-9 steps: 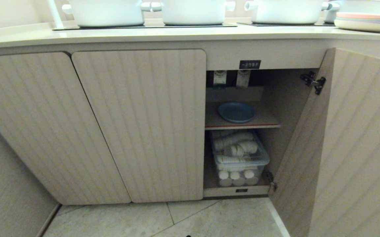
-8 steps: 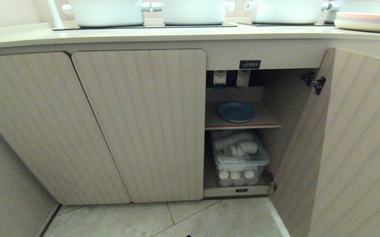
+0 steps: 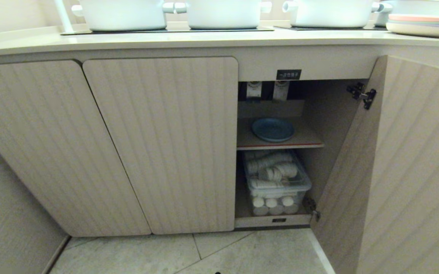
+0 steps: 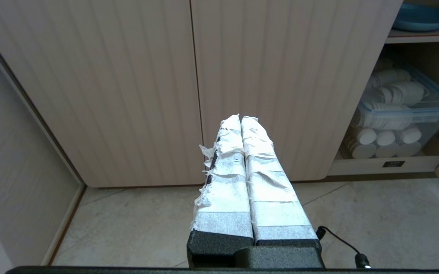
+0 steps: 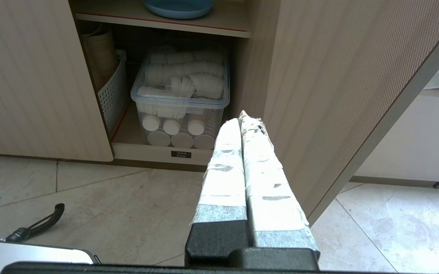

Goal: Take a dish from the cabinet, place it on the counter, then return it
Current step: Take the plate from the cabinet

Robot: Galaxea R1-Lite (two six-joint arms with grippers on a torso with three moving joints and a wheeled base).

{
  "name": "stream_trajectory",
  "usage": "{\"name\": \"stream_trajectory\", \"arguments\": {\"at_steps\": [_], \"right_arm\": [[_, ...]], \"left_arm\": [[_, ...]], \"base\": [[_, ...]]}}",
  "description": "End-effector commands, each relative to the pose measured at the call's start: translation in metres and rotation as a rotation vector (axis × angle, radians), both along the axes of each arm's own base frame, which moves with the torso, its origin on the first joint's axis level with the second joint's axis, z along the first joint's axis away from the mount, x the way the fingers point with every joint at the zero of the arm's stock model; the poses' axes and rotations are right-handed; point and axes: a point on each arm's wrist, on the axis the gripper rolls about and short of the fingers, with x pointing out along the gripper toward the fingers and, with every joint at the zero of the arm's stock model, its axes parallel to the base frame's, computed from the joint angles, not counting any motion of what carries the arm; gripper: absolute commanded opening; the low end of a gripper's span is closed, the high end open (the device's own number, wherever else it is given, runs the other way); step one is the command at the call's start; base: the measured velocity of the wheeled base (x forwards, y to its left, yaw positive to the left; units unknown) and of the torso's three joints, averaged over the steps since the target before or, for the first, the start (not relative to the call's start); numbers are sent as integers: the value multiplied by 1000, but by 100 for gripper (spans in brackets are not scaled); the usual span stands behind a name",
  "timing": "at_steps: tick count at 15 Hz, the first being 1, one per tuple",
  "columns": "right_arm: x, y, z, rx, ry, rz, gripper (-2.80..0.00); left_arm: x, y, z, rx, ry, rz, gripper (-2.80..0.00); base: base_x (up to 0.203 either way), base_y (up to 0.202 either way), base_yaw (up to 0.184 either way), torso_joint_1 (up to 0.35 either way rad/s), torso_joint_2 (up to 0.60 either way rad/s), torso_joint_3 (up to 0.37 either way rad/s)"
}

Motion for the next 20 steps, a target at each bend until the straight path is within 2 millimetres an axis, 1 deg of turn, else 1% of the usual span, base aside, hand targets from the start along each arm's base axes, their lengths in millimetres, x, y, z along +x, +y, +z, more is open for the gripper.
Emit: {"name": "stream_trajectory", "arguments": {"at_steps": [1, 18, 20], "right_arm": [[0, 0, 0, -1, 1, 0, -280], [0, 0, 0, -1, 1, 0, -280], [0, 0, 0, -1, 1, 0, -280]], "left_arm": [[0, 0, 0, 0, 0, 0, -280], [0, 0, 0, -1, 0, 2, -280], [0, 0, 0, -1, 0, 2, -280]], "base": [[0, 0, 0, 0, 0, 0], [0, 0, 0, 0, 0, 0], [1, 84, -7, -1, 2, 6]]}}
